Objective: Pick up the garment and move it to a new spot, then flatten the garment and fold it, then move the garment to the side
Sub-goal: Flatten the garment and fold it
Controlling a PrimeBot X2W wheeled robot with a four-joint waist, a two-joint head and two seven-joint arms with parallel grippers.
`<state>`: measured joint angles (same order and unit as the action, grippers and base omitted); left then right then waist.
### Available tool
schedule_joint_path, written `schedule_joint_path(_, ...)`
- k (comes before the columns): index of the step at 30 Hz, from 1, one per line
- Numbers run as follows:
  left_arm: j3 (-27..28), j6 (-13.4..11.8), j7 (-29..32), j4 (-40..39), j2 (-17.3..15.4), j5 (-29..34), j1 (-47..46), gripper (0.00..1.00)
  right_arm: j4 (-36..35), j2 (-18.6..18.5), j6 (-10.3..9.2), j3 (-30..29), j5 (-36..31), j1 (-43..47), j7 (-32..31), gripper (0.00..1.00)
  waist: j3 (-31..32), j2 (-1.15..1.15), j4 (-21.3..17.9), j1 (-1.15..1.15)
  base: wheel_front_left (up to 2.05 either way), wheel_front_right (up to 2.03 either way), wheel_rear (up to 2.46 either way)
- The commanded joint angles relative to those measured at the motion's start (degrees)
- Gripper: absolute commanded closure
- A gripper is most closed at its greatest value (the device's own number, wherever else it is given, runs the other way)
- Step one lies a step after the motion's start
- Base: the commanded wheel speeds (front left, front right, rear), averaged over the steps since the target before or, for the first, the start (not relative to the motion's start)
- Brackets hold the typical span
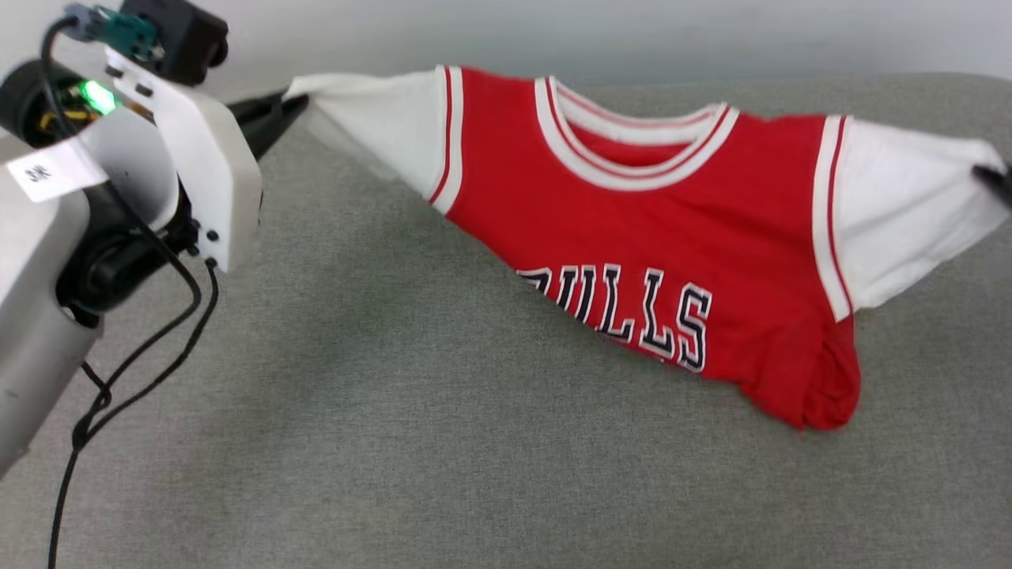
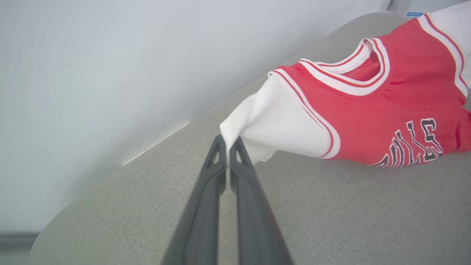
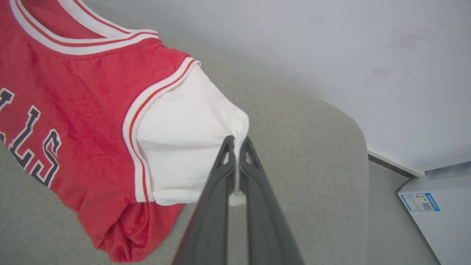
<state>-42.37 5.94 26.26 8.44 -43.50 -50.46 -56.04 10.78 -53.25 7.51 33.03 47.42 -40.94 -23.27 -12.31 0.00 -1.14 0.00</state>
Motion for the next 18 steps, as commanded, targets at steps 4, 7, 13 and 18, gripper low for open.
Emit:
schedule_joint_path(4, 2.0, -1.4, -1.6, -2.9, -0.4, 1.6, -4.1, 1.00, -3.3, -0.1, -0.03, -3.5, -1.1, -4.1, 2.5, 1.00, 0.8, 0.00, 0.9, 0.00, 0.00, 0.00, 0.00)
schedule_joint_path(7, 3.1, -1.9, -2.5, -3.1, 0.5, 2.9, -7.5, 1.00, -4.7, 0.4, -0.04, -4.8, -3.3, -7.8, 3.0, 1.00, 0.1, 0.00, 1.4, 0.00, 0.00, 0.00, 0.00)
schedule_joint_path(13, 4.6, -2.0, -4.7, 0.9, 3.5, 5.7, -16.1, 1.00, -4.0, 3.8, -0.04, -5.2, -9.5, -18.1, 2.7, 1.00, -2.9, 0.00, 2.2, 0.00, 0.00, 0.00, 0.00)
schedule_joint_path(18, 5.4, -1.5, -7.2, 6.1, 6.0, 8.4, -24.1, 1.00, -0.3, 7.7, -0.04, -3.3, -14.0, -29.0, 1.7, 1.00, -6.6, 0.00, 2.4, 0.00, 0.00, 0.00, 0.00)
